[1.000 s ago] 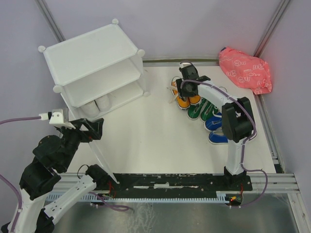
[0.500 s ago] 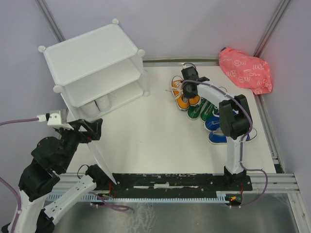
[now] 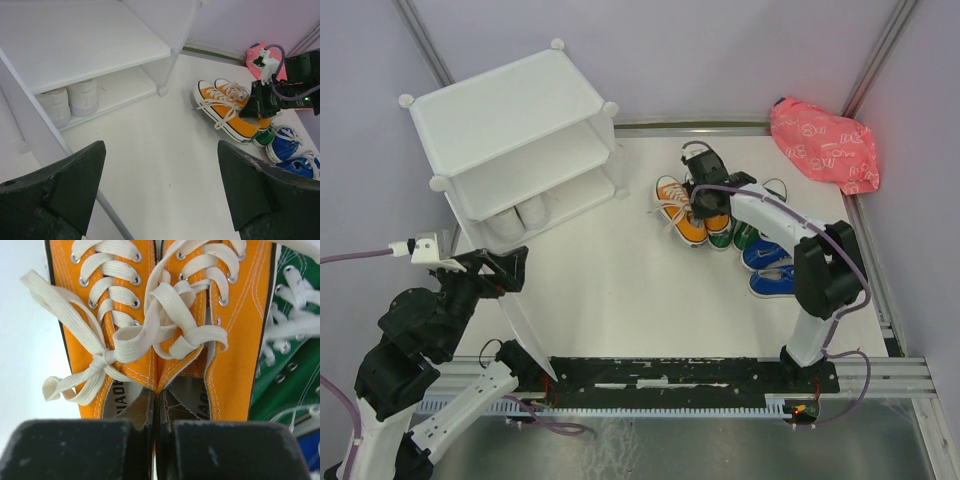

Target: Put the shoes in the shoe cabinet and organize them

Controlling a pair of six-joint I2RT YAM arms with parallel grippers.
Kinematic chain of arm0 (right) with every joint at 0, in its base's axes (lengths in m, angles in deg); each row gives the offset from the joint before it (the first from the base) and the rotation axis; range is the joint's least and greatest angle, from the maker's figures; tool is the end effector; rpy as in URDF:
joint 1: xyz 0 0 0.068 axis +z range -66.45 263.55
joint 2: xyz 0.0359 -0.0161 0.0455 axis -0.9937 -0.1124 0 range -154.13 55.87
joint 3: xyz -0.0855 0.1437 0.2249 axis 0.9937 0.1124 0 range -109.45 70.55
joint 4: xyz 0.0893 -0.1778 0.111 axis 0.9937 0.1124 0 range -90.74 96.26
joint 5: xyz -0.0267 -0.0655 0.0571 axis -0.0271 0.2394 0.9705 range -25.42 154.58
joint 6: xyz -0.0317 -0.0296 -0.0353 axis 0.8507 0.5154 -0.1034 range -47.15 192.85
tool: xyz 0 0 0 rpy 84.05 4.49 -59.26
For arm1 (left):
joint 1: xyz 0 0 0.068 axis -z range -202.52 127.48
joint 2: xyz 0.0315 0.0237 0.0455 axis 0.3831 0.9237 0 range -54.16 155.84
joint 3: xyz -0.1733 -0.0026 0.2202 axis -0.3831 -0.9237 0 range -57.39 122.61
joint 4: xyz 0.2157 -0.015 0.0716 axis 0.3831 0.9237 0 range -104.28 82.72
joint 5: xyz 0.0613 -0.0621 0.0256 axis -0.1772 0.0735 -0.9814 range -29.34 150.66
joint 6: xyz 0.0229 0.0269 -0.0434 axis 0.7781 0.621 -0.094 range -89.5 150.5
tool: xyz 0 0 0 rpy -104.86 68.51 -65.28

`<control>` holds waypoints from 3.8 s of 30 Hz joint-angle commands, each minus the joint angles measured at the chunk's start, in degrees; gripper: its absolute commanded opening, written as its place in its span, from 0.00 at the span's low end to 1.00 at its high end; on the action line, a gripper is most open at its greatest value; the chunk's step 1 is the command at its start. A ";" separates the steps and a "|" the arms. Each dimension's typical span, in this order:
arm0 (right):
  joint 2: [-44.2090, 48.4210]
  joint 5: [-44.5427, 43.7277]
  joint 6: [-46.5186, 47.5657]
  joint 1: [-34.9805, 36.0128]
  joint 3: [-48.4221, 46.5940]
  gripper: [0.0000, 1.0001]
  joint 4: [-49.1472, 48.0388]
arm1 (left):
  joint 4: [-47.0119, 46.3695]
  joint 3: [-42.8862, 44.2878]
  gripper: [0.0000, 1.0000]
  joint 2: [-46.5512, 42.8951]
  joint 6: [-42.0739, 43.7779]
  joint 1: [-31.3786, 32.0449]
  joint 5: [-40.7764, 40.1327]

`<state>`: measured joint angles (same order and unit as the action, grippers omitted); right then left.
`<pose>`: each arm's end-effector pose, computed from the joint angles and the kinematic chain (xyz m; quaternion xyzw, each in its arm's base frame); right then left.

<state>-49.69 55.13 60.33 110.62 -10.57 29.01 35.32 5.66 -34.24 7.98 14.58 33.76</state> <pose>0.3354 0.1642 0.2526 -0.0950 0.9439 0.0299 0.3149 -0.0024 0.0238 0.3802 -0.0616 0.7393 -0.1715 0.6483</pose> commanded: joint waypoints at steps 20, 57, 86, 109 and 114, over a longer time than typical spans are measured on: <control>17.12 5.53 -2.25 24.48 3.64 0.02 -2.22 | 7.11 0.06 0.99 0.06 -3.14 -0.10 0.87; -8.74 2.49 0.08 24.65 -19.29 0.02 -19.71 | 8.78 -0.53 0.99 0.81 -0.20 -0.10 -1.17; -22.25 2.27 10.12 20.16 -32.72 0.02 -33.90 | 6.84 -1.77 0.99 1.60 -0.73 -0.10 -1.48; -39.31 4.27 -1.56 15.80 -49.38 0.02 -44.27 | 5.76 -2.57 0.99 4.92 0.54 -0.09 -1.25; -44.06 2.07 -2.83 15.80 -57.20 0.13 -44.03 | 6.15 -2.49 0.99 4.57 0.11 -0.12 -1.67</control>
<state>-94.32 60.44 59.37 126.95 -59.07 -2.07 32.92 5.16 -30.88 8.06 14.58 32.43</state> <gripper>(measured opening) 0.052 0.992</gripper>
